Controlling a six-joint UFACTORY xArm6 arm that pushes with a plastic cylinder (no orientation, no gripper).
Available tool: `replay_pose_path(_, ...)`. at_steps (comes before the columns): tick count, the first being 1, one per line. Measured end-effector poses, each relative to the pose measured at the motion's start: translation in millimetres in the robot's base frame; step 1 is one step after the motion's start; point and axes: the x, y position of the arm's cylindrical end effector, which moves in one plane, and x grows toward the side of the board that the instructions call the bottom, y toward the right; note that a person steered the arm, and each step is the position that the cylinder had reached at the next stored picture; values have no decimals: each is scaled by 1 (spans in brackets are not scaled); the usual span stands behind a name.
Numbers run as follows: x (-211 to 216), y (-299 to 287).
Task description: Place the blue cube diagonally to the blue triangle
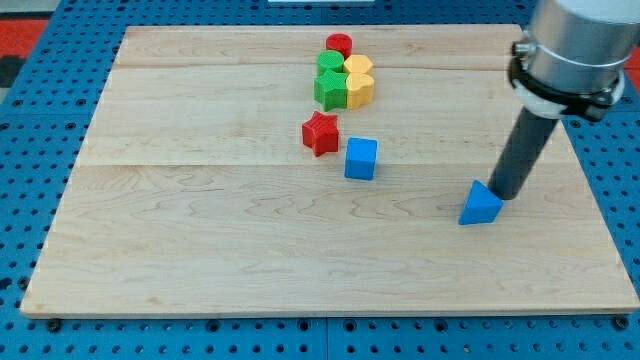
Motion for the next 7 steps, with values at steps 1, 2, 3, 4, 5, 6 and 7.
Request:
replay_pose_path(1, -28, -36)
replay_pose_path(2, 32, -40)
replay_pose_path(3, 21, -32)
replay_pose_path(4, -52, 25)
replay_pose_path(5, -90, -78)
replay_pose_path(6, -82, -175)
replay_pose_path(7, -52, -159)
